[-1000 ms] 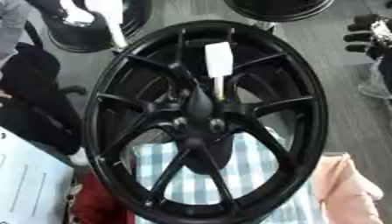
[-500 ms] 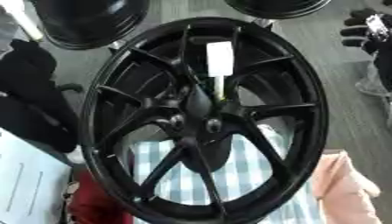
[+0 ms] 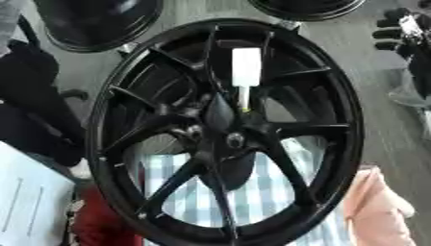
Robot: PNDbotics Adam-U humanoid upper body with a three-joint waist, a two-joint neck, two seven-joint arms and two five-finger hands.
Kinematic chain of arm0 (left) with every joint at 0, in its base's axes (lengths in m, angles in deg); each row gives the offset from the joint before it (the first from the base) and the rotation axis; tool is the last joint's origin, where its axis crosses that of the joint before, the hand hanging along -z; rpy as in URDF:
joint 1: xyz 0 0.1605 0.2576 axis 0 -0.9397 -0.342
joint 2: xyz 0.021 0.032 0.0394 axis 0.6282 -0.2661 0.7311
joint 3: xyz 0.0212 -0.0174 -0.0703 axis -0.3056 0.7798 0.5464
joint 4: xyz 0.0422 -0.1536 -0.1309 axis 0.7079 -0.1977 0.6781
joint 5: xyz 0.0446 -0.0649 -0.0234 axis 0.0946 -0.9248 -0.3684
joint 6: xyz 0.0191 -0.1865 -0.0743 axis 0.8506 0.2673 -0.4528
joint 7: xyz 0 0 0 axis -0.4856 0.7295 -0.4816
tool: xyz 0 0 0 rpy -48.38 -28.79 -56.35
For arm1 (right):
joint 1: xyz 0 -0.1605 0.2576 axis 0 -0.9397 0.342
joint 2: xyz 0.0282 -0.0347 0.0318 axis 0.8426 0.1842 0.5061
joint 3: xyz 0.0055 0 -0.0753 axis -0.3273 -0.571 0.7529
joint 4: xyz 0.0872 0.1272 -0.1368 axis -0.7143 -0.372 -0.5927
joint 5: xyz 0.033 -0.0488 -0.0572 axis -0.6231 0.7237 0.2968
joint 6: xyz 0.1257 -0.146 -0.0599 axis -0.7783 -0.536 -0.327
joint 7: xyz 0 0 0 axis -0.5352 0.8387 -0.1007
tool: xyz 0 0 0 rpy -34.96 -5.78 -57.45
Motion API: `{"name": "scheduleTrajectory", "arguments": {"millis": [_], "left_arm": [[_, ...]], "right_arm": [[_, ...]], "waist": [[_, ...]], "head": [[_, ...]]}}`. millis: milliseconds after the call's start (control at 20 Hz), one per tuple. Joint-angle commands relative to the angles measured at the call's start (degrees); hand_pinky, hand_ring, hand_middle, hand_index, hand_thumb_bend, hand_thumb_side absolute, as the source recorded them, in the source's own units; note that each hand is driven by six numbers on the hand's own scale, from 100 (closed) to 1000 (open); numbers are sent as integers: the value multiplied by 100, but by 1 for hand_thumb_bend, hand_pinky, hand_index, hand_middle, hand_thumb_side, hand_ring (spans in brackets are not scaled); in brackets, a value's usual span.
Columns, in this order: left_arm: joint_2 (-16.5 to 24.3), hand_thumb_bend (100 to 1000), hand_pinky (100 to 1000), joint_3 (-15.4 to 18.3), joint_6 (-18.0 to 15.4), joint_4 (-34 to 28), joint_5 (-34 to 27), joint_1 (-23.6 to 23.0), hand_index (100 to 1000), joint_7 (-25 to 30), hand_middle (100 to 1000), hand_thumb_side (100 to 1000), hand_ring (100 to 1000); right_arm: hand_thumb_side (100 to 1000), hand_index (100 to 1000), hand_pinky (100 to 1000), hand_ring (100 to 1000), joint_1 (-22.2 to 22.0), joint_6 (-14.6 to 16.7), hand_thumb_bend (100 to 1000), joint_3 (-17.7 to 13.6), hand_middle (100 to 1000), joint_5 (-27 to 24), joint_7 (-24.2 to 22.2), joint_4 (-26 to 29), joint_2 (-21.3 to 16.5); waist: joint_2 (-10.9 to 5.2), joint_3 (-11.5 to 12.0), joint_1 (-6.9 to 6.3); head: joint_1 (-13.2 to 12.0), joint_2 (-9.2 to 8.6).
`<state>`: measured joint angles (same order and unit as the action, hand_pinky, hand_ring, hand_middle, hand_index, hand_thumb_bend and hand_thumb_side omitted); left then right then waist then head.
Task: Pull the pin out of the wheel hub.
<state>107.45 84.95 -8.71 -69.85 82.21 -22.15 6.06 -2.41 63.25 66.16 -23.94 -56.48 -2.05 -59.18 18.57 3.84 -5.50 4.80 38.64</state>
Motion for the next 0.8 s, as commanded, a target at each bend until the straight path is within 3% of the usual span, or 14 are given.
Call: {"name": "scheduleTrajectory", "arguments": {"millis": [50,100,300,350,550,800], "left_arm": [[61,599,894,358,-180,76,-52,-302,841,-85,744,281,831],[25,595,894,436,-226,59,-68,-474,842,-126,746,330,832],[-63,513,884,706,-315,-225,-196,-1144,826,-383,742,334,826],[-85,425,869,791,-304,-340,-239,-1303,808,-474,732,330,815],[-333,279,787,1135,-255,-755,-600,-1278,752,-886,698,419,778],[-1180,211,748,1023,-625,-1062,-1956,-816,716,-2772,676,457,759]], "right_arm": [[712,779,754,751,57,6,100,-44,712,-26,19,112,-182],[713,779,754,751,59,5,100,-38,712,-25,13,110,-178],[713,779,754,751,79,4,100,-3,712,-23,-17,105,-148],[713,779,755,751,84,3,100,8,712,-22,-27,104,-137],[711,780,755,752,98,-1,100,33,711,-23,-57,101,-100],[710,780,755,752,126,-4,100,53,711,-36,-83,102,-46]], "waist": [[-108,-6,15],[-110,-18,16],[-123,-99,14],[-129,-123,13],[-152,-173,15],[-166,-220,32]], "head": [[-8,-66],[-18,-66],[-103,-59],[-127,-52],[-170,-33],[-212,-47]]}}
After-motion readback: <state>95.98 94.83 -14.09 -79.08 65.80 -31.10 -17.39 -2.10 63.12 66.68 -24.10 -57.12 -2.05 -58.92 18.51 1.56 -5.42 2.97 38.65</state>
